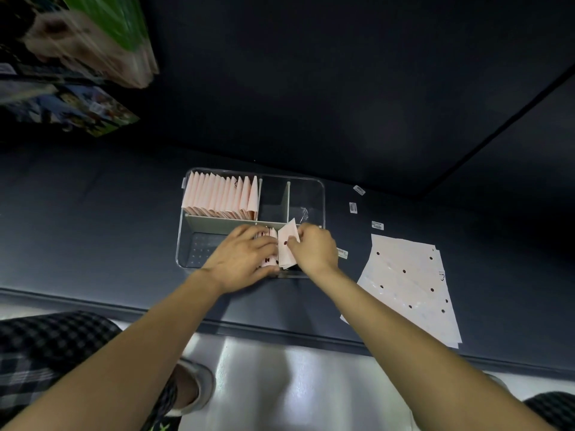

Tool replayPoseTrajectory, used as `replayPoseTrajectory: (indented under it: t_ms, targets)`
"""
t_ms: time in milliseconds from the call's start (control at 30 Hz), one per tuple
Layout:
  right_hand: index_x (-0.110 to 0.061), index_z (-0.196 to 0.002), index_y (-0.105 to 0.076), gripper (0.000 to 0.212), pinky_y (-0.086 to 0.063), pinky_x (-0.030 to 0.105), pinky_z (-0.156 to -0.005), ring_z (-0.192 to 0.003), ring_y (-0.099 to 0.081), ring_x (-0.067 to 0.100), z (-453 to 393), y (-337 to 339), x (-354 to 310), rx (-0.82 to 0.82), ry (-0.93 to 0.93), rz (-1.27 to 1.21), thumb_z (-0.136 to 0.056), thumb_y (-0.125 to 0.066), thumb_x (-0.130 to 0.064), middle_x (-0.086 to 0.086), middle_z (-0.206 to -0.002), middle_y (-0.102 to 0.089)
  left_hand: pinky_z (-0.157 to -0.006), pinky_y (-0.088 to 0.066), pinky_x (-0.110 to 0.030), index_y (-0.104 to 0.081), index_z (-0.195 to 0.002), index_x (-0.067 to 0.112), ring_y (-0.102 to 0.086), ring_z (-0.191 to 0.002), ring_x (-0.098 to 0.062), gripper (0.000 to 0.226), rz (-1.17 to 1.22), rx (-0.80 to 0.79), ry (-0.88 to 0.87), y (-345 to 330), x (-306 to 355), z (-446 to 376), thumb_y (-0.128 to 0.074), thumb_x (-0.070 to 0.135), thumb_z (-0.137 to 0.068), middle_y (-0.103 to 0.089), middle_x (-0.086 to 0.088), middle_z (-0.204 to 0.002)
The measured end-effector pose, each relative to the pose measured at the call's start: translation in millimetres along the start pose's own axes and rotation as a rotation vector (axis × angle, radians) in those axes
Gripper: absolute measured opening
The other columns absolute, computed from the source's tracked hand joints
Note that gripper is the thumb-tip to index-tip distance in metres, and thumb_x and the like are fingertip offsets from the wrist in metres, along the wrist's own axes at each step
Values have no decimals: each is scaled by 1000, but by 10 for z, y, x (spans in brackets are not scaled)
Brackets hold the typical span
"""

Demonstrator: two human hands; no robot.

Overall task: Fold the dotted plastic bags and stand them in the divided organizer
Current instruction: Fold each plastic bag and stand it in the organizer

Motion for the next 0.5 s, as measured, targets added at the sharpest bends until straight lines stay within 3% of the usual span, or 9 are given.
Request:
replayPoseTrajectory:
  t_ms: [167,267,367,500]
  targets:
    - [-5,-98,-59,17,-36,30,-62,-93,-62,37,9,-107,-153,44,79,153,-88,-49,-16,16,-100,-66,-99,-40,-39,-66,-104,16,-52,-118,-26,40,9,1,21,-16,25,-7,-53,50,-87,-65,3,-116]
    - [-4,-101,-55,27,-40,33,-64,-94,-62,38,34,-123,-144,46,121,153,-94,-46,-29,19,-100,-67,-99,-40,-40,-67,-105,14,-53,-117,-28,40,22,21,28,-15,40,6,-59,48,-85,-66,1,-116]
    - [-6,-97,-54,35,-36,33,-63,-92,-62,38,129,-125,-65,68,158,171,-96,-41,-39,17,-96,-67,-101,-39,-41,-68,-102,13,-53,-117,-27,46,12,13,31,-17,76,-7,-49,52,-86,-66,1,-114]
    - [-10,-93,-60,31,-34,32,-63,-90,-63,36,199,-132,-23,82,189,230,-96,-42,-35,13,-95,-68,-114,-23,-43,-62,-119,14,-42,-129,-27,57,-15,-67,43,-123,111,-20,-44,58,-88,-57,-1,-130]
Point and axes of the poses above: each hand's wrist, its own z-axis away from the middle knuckle, its own y-axis out of the back of the hand, x = y × z, the point moved 7 cm from there along -z, towards the middle knuckle
